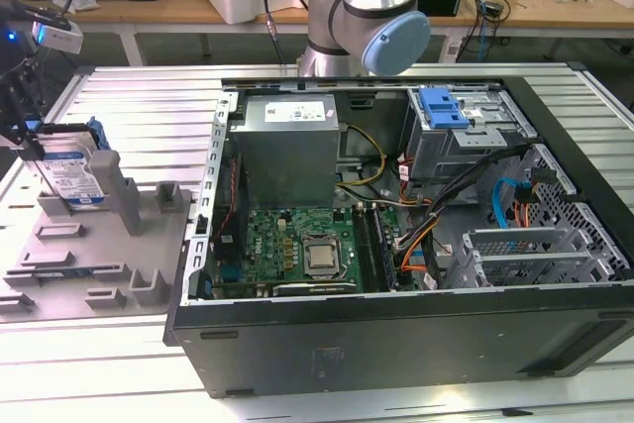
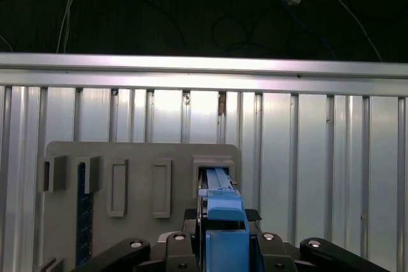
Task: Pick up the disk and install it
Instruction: 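Pick up the disk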
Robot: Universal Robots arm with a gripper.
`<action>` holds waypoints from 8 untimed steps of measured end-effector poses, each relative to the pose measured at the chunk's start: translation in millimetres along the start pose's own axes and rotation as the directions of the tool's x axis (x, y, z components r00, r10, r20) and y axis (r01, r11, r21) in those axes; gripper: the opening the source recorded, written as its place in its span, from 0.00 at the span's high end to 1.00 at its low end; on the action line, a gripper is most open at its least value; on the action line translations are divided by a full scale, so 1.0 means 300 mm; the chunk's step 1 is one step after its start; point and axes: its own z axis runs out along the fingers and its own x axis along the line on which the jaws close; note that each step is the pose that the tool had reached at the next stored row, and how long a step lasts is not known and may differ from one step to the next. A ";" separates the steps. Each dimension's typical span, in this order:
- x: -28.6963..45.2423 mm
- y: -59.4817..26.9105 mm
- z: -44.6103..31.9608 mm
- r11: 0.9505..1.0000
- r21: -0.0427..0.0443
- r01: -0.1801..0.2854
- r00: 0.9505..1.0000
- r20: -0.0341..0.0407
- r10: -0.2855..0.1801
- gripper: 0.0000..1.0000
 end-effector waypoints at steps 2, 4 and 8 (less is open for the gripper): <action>0.000 0.000 -0.003 1.000 0.000 0.000 1.000 0.000 0.000 0.63; 0.000 0.000 -0.008 1.000 0.000 0.000 1.000 0.000 0.000 0.63; 0.000 0.001 -0.016 1.000 0.000 0.000 1.000 -0.002 0.000 0.63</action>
